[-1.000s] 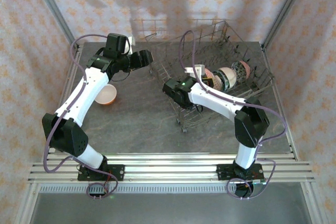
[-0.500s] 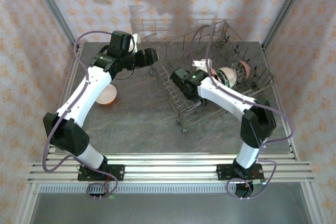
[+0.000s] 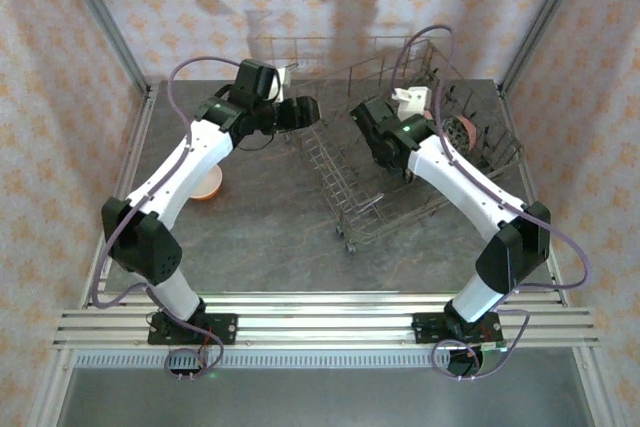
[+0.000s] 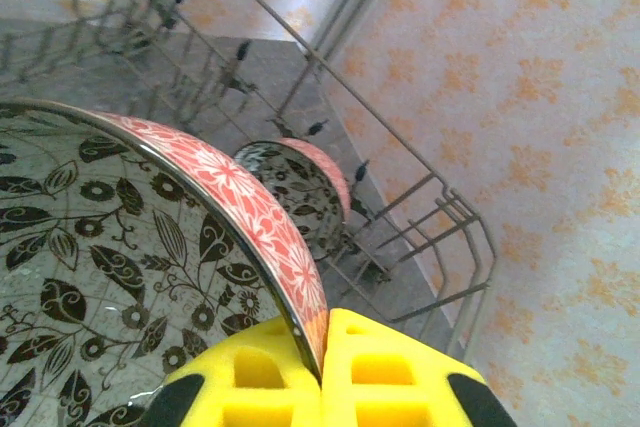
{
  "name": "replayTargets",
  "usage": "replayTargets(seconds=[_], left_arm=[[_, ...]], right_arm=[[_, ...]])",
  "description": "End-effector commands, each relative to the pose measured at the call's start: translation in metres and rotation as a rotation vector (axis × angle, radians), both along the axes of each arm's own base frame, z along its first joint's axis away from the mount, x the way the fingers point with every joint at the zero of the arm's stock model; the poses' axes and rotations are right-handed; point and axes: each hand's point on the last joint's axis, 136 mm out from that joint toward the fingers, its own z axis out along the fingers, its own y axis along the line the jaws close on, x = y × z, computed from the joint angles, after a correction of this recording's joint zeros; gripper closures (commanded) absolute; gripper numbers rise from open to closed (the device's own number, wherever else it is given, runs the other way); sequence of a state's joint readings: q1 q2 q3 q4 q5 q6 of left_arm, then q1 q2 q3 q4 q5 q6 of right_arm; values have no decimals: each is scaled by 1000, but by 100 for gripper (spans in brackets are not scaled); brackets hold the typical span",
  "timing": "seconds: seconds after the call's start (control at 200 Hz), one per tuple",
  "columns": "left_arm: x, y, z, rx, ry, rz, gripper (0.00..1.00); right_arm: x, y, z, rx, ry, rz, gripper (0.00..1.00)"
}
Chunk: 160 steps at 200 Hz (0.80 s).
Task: Load the bowls into the dish rack
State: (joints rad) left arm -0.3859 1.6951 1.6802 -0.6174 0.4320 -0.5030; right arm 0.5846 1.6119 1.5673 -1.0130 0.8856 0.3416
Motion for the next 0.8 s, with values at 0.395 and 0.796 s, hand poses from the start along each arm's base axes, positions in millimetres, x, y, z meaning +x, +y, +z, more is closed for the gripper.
replayTargets(seconds=[0.395,0.796], left_arm=[[16,-22,-33,53,79,-41,45],[28,-4,-34,31,88,9,71]], right_arm=[[4,-88,31,-125,-7,-190,100],[13,-85,28,-134,18,-197,100]])
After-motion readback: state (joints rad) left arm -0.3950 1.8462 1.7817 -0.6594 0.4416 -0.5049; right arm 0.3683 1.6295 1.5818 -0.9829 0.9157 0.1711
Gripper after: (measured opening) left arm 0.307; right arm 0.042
